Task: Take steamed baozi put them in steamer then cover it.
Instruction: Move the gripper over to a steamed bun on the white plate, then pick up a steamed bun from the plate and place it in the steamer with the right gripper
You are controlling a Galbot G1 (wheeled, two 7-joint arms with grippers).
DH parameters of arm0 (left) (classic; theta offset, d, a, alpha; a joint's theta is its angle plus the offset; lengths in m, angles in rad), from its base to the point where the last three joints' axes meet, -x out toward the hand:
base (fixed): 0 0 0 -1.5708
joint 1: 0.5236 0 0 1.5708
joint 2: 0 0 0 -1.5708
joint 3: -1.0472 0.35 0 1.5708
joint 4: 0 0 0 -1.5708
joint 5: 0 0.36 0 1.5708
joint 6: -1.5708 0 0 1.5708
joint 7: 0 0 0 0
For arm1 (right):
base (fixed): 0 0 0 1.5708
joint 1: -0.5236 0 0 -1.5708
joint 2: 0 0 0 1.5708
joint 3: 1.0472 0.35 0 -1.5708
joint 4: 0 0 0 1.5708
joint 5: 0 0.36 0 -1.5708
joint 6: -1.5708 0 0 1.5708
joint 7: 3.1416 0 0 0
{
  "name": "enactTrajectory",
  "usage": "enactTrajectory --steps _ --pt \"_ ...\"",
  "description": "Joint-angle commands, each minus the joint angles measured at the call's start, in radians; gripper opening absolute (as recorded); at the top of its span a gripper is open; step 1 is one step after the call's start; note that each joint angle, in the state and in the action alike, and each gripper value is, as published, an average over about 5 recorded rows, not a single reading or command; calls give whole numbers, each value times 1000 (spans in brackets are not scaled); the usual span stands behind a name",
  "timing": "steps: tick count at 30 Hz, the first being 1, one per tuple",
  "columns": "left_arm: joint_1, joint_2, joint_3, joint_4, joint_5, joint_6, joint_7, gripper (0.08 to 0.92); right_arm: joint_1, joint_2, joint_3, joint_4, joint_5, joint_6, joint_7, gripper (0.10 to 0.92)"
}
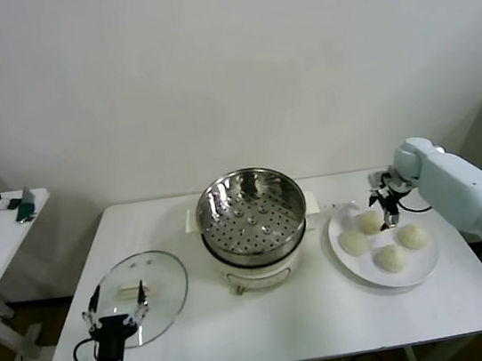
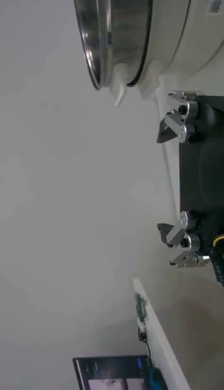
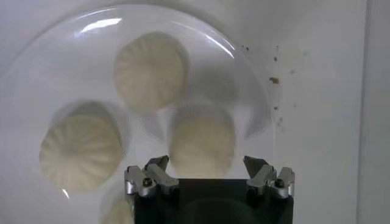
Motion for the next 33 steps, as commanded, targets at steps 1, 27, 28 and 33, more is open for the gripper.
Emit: enactTrajectory --steps 1,27,28,33 --pt "-1 2 0 2 -4 2 -1 823 6 45 2 -58 -20 8 -2 823" --pt "9 3 -1 -6 -7 2 -10 823 16 53 12 -62 -55 41 -9 735" --pt "10 2 -1 -7 -8 2 -11 823 20 46 4 -51 -49 41 -11 734" --pt "13 -1 -1 -14 -10 2 -12 823 87 -8 -114 44 36 39 -20 736"
